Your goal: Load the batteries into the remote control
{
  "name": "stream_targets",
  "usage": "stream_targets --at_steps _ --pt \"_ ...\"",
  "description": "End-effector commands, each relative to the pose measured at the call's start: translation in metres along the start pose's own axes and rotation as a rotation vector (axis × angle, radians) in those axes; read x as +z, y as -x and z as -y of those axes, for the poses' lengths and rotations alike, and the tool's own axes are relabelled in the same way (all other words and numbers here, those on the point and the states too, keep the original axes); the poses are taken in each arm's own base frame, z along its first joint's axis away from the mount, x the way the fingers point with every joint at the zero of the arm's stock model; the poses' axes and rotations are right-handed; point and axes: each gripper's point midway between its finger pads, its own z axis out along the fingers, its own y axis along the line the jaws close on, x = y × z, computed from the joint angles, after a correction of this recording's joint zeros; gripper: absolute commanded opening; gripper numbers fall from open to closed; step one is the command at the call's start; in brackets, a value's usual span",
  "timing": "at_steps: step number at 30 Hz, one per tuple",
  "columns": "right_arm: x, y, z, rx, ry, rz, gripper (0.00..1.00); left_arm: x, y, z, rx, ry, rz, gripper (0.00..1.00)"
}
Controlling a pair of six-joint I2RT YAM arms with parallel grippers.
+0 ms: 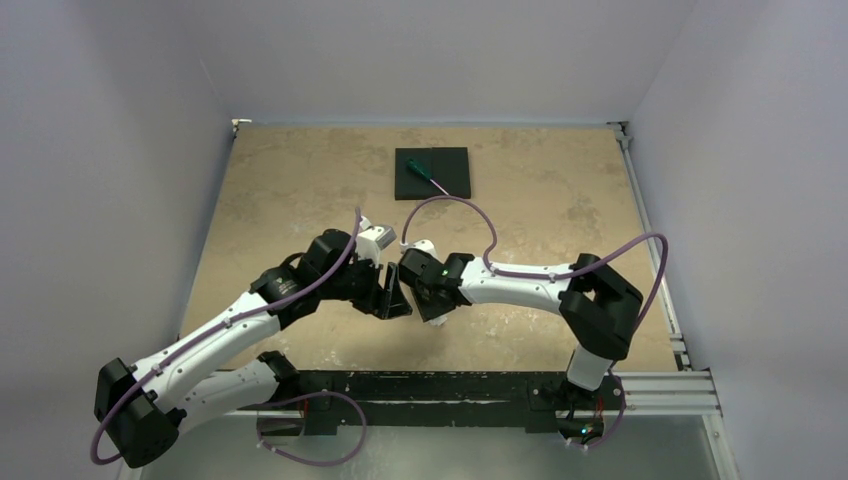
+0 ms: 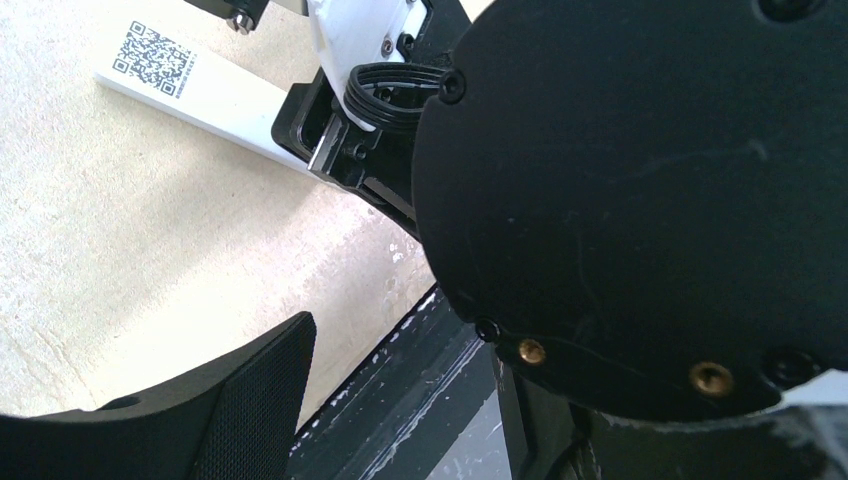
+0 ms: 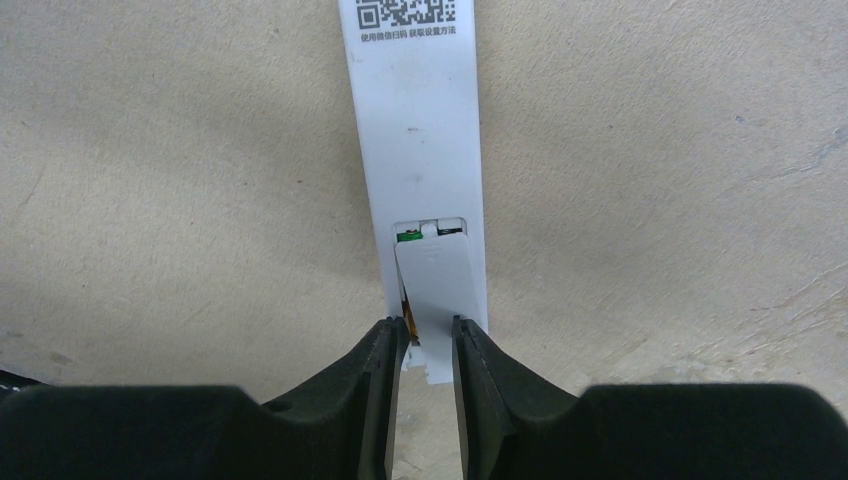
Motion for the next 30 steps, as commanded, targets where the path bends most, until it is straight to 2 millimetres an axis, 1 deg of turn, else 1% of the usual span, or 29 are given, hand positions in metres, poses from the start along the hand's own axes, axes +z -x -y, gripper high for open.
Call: stream_targets --at_steps 1,19,30 --pt "-0.006 0.019 -0.029 0.019 0.069 0.061 0.33 0.003 0.006 0.002 0.031 -0.009 0.023 0.64" --pt "-0.009 0.026 -0.031 0.017 0.059 0.072 0.33 0.003 0.006 0.003 0.034 -0.013 0.024 0.65" --pt "-0.024 0.023 -0.016 0.038 0.035 0.091 0.33 0.003 0.005 0.002 0.034 -0.013 0.023 0.64"
